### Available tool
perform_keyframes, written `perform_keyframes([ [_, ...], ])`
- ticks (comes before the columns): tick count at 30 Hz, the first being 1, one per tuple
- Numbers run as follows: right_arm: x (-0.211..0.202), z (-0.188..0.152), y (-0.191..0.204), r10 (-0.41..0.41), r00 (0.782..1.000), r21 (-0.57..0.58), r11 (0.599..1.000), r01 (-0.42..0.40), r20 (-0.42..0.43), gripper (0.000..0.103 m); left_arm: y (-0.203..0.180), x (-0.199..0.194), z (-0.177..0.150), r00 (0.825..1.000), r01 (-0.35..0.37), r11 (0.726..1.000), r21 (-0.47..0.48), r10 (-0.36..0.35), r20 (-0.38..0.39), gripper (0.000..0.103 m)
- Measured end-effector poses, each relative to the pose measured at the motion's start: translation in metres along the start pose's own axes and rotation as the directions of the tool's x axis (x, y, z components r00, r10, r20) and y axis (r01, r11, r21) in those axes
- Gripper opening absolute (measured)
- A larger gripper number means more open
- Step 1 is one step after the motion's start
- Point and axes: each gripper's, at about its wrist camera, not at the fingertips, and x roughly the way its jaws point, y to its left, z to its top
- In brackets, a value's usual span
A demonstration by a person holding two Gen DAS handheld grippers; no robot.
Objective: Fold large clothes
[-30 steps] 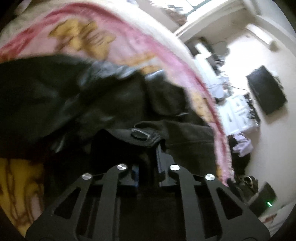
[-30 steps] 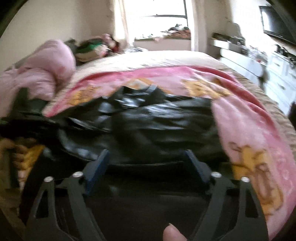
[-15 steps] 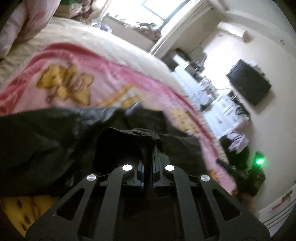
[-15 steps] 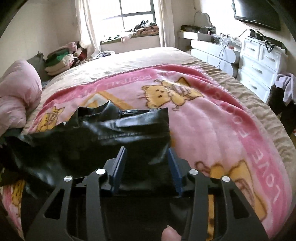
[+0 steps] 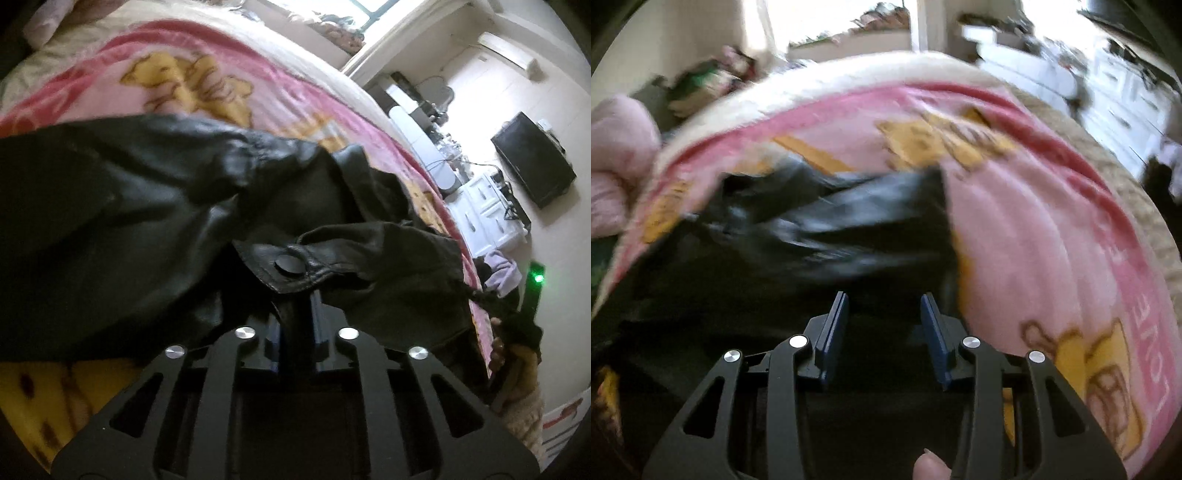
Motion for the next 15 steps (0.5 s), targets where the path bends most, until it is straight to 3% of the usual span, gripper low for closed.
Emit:
perform_keyframes([
  [2, 0.013, -0.004, -0.009, 0.029, 0.999, 0.040, 0.999, -0.028, -0.024, 0.033, 0.009, 0.004, 0.000, 1.000, 0.010, 0.999, -0.039, -0.010, -0.014, 0.012],
  [5, 0.011, -0.007, -0.005, 0.017, 1.000, 0.021, 1.000, -0.017, -0.005, 0.034, 0.005, 0.003, -0.001, 1.000, -0.009, 1.000, -0.022, 0.009, -0.011, 0.012],
  [7, 0.002, -0.007, -0.001, 0.022, 1.000, 0.009, 1.000, -0.022, 0.020, 0.038, -0.004, -0.004, 0.001, 1.000, -0.026, 0.999, 0.021, 0.026, 0.003, 0.016],
  [9, -0.009, -0.010, 0.002, 0.054, 0.998, 0.000, 0.999, -0.054, 0.044, 0.049, -0.012, -0.013, 0.003, 0.999, -0.030, 0.998, 0.047, 0.029, 0.022, 0.028],
  [11, -0.023, -0.015, 0.008, 0.071, 0.995, -0.024, 0.997, -0.069, 0.069, 0.051, -0.022, -0.027, 0.004, 0.998, -0.039, 0.996, 0.081, 0.034, 0.060, 0.035],
  [15, -0.045, -0.029, 0.023, 0.129, 0.988, -0.071, 0.990, -0.123, 0.090, 0.059, -0.042, -0.048, 0.001, 0.993, -0.054, 0.988, 0.146, 0.037, 0.116, 0.041],
])
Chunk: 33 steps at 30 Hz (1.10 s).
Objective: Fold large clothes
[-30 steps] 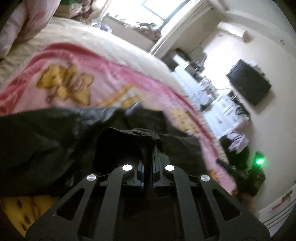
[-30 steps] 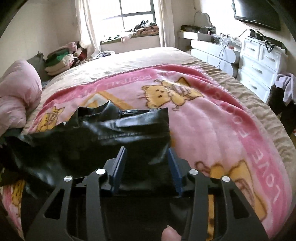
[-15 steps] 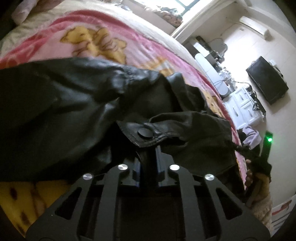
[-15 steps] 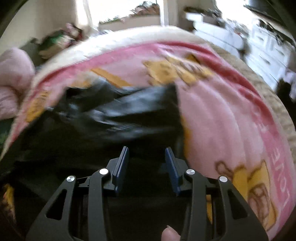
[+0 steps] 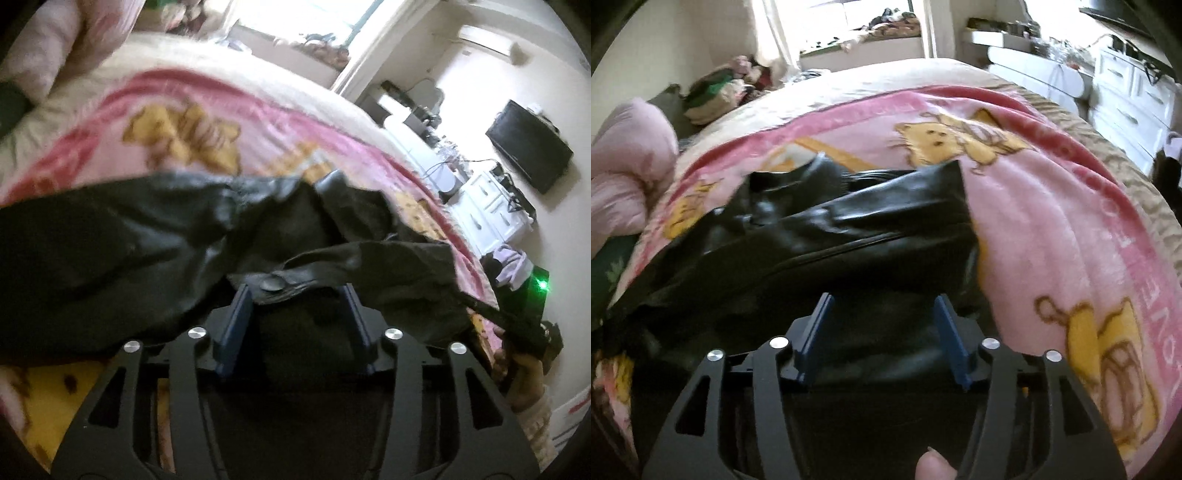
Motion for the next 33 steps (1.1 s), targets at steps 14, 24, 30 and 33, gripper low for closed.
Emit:
perform_keyframes([
  [14, 0.012, -0.037, 0.055, 0.023, 0.997, -0.116, 0.993, -0.032, -0.072, 0.070, -0.011, 0.044, -0.039, 0.984, -0.050, 0.998, 0.037, 0.056, -0.170, 0.042],
  [24, 0.017, -0.048, 0.048, 0.057, 0.994, 0.005, 0.998, -0.056, -0.094, 0.077, -0.015, 0.039, -0.043, 0.984, -0.041, 0.998, 0.042, 0.048, -0.173, 0.059],
  [30, 0.001, -0.053, 0.048, 0.083, 0.994, 0.016, 0.997, -0.082, -0.074, 0.089, -0.026, 0.022, -0.044, 0.987, -0.070, 0.995, 0.068, 0.079, -0.139, 0.075],
  [33, -0.011, -0.057, 0.052, 0.091, 0.995, 0.004, 0.996, -0.091, -0.044, 0.092, -0.026, 0.012, -0.045, 0.986, -0.101, 0.993, 0.055, 0.107, -0.125, 0.094],
])
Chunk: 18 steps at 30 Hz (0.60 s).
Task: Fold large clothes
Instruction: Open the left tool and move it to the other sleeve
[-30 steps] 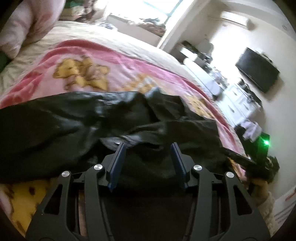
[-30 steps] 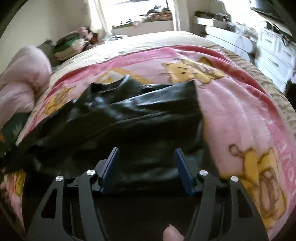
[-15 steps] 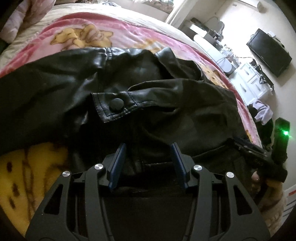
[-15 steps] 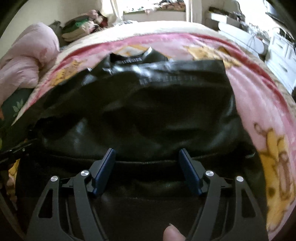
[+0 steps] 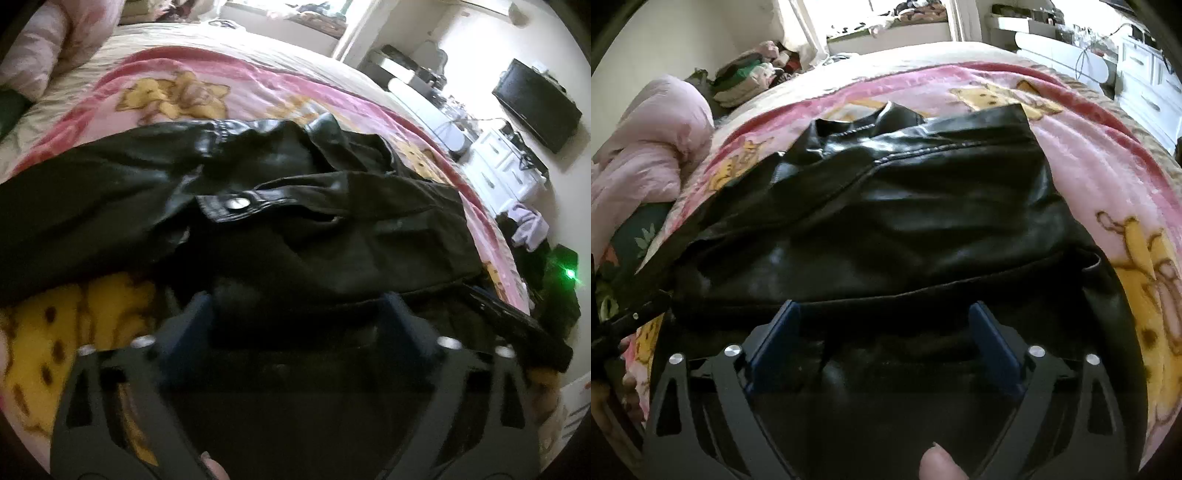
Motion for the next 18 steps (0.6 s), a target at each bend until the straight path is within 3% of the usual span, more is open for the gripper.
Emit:
perform_keyframes([
  [7, -0.021, -0.002, 0.017, 0.004, 0.999, -0.037, 0.999, -0.003, 0.050, 0.098, 0.003, -0.017, -0.005, 0.996, -0.085, 0.996, -0.015, 0.086, 0.020, 0.094],
  [18, -0.039, -0.002, 0.050, 0.033, 0.997, -0.083, 0.996, -0.027, 0.074, 0.098, 0.021, -0.047, -0.013, 0.992, -0.111, 0.991, -0.078, 0.115, 0.054, 0.094],
])
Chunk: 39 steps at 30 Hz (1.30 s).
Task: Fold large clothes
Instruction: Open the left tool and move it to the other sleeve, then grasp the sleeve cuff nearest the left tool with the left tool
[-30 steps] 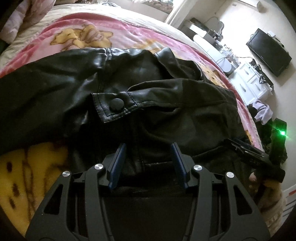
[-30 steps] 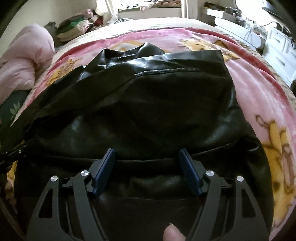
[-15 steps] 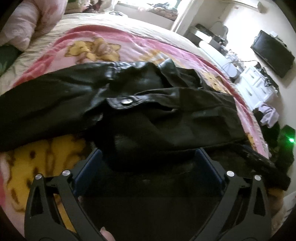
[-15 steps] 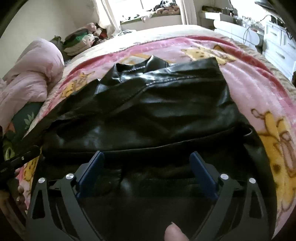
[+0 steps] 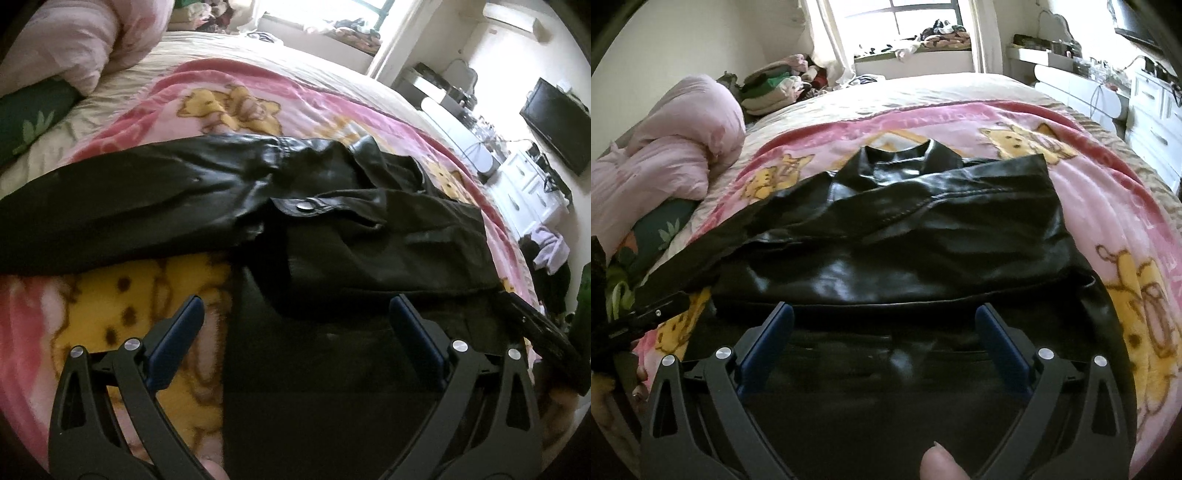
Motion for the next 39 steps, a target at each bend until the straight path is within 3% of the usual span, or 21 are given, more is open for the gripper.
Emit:
perform_keyframes([
  [23, -0.006, 0.024, 0.108, 0.120, 0.992, -0.137, 0.984, -0.115, 0.030, 0.098, 0.076, -0.058, -0.003, 0.991, -0.069, 0.985, -0.157, 0.086, 0.102, 0.094],
  [39, 0.003, 0.026, 0.179, 0.179, 0.984, -0.258, 0.951, -0.171, 0.006, 0.098, 0.142, -0.087, -0.008, 0.979, -0.099, 0.947, -0.306, 0.148, 0.140, 0.094],
])
